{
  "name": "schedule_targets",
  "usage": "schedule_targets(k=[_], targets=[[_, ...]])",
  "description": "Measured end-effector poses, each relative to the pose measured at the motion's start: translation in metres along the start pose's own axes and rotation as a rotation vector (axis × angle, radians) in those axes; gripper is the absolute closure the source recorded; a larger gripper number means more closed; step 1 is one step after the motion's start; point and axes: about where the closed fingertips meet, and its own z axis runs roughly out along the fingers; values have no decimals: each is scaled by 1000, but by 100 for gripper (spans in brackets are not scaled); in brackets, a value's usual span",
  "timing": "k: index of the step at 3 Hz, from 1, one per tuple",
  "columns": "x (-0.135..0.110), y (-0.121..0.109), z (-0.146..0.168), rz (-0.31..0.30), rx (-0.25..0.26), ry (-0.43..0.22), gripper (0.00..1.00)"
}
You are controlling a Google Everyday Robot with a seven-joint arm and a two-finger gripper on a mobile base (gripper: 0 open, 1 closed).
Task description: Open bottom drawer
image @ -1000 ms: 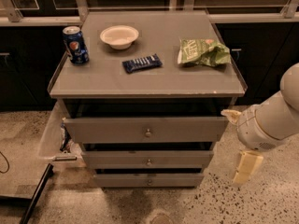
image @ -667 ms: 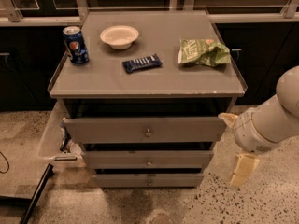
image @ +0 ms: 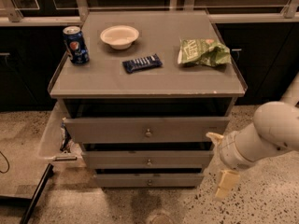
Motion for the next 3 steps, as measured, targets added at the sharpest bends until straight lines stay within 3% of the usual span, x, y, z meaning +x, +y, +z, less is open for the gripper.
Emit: schedule_targets(k=[1,2,3], targets=[[9,3,43,0,-14,-41,0],[26,11,107,-47,19,-84,0],[26,11,107,-47,19,-84,0]])
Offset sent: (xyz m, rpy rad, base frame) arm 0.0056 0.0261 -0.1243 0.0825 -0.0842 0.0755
